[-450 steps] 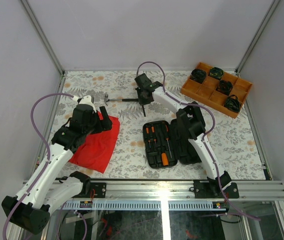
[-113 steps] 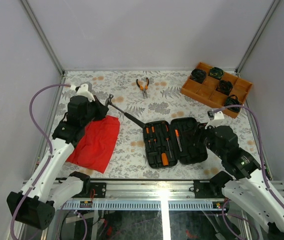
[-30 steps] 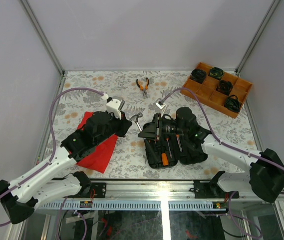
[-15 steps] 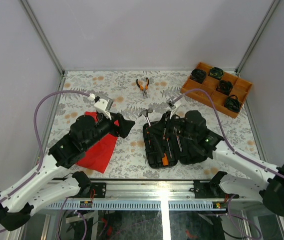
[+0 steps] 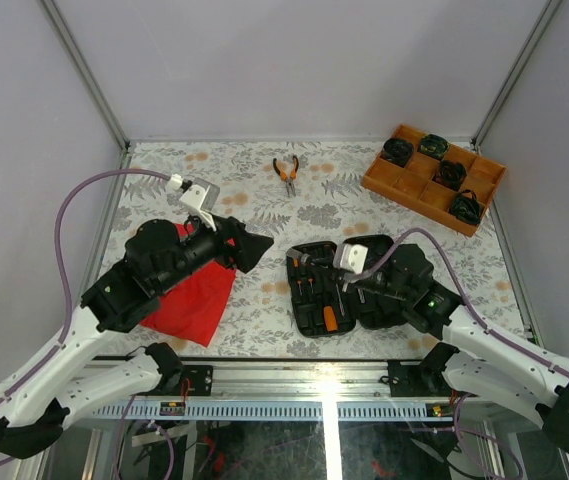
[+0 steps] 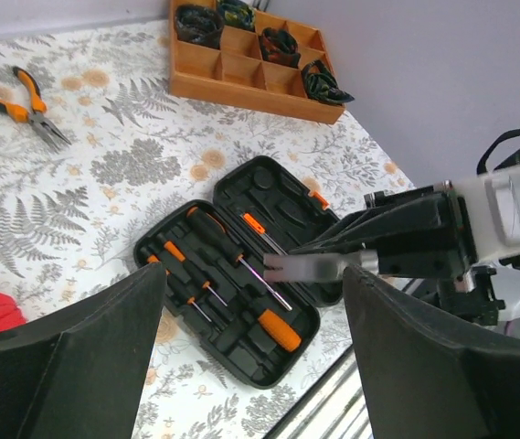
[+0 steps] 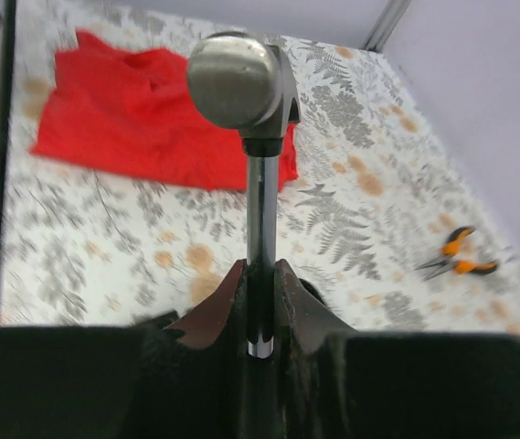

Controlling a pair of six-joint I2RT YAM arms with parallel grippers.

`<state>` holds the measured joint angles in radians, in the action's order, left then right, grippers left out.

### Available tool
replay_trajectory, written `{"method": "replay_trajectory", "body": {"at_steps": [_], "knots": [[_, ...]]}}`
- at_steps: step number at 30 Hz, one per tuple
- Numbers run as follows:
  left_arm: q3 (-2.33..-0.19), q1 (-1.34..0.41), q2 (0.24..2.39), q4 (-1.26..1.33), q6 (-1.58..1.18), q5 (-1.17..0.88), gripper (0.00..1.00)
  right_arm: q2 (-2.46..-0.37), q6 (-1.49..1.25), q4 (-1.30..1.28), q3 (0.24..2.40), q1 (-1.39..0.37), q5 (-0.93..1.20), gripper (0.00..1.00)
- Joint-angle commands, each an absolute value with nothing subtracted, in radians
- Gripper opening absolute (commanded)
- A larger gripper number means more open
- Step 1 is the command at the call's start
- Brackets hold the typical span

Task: Sort the tools into containers
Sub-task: Pick up the hammer at the center of the board.

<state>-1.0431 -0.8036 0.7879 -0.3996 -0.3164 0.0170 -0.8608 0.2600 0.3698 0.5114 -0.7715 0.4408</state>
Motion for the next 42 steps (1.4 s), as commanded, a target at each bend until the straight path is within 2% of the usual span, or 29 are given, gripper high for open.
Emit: {"method": "replay_trajectory", "body": {"at_steps": [1, 9, 15, 22, 37, 39, 42], "knots": [[-1.089, -0.807, 0.843, -0.448, -0.402, -0.03, 0.77, -0.852, 0.761, 0.283, 0.584, -0.777, 0.522, 0.0], [-1.096, -0.806, 0.95, -0.479, -0.454, -0.158, 0.74, -0.864, 1.259, 0.125, 0.641, -0.775, 0.462, 0.0], [-1.106, -0.806, 0.995, -0.474, -0.36, -0.268, 0.72, -0.917, 1.54, -0.079, 0.737, -0.776, 0.491, 0.0], [-1.154, -0.809, 1.094, -0.527, -0.232, -0.414, 0.63, -0.922, 1.604, -0.138, 0.758, -0.775, 0.541, 0.0], [-1.193, -0.914, 1.294, -0.49, -0.237, -0.42, 0.51, -0.922, 1.613, -0.14, 0.762, -0.776, 0.585, 0.0], [-1.19, -0.93, 1.312, -0.482, -0.239, -0.414, 0.47, -0.924, 1.614, -0.14, 0.762, -0.776, 0.587, 0.0], [-1.184, -0.937, 1.329, -0.481, -0.24, -0.412, 0.36, -0.922, 1.611, -0.141, 0.762, -0.777, 0.593, 0.0]]}}
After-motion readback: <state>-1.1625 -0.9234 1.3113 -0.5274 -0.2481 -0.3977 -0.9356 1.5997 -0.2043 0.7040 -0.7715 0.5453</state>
